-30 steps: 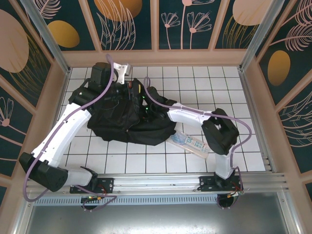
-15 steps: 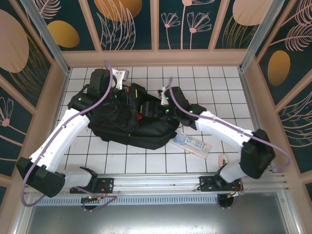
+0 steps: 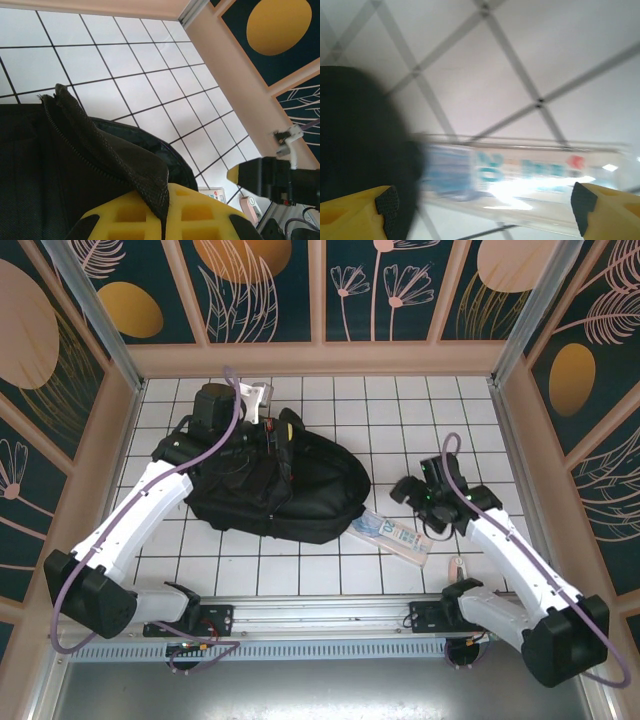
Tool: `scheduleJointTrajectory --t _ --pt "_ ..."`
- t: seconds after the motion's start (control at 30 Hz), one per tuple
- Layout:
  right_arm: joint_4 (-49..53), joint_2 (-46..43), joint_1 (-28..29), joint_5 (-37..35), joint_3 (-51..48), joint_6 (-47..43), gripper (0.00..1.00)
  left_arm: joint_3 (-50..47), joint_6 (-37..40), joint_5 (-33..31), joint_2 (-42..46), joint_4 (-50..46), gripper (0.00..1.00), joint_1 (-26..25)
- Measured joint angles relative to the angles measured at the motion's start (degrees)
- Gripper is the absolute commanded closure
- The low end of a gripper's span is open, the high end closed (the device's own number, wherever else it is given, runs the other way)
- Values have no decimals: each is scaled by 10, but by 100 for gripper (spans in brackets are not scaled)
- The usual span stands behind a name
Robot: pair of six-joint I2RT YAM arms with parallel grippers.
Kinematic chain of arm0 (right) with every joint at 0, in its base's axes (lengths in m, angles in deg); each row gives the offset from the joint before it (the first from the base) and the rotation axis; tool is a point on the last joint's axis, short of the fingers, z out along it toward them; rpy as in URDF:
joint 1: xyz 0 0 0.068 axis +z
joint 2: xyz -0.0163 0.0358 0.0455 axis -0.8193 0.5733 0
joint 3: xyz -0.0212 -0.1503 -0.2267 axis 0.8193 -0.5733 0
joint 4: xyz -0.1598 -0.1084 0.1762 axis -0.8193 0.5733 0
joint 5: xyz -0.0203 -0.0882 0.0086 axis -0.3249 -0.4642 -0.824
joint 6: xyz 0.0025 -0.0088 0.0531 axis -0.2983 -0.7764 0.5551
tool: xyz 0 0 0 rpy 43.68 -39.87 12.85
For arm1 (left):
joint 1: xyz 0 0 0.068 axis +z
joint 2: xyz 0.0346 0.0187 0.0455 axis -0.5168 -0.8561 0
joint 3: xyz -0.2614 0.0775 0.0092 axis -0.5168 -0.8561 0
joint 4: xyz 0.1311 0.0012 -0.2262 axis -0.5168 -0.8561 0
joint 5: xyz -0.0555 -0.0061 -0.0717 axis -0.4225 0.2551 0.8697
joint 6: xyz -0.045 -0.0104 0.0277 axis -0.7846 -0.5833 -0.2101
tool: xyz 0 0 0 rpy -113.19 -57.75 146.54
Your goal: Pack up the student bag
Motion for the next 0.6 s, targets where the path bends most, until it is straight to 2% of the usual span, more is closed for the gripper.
scheduleJointTrajectory --t 0.23,0.43,0.6 --pt "3 -42 -109 79 -124 2 5 -14 0 0 0 19 100 0" --pt "-37 -71 -140 153 -182 0 7 -15 0 -2 0 19 100 0" --pt "-56 -76 -153 183 -204 -5 8 -15 0 -2 0 19 100 0"
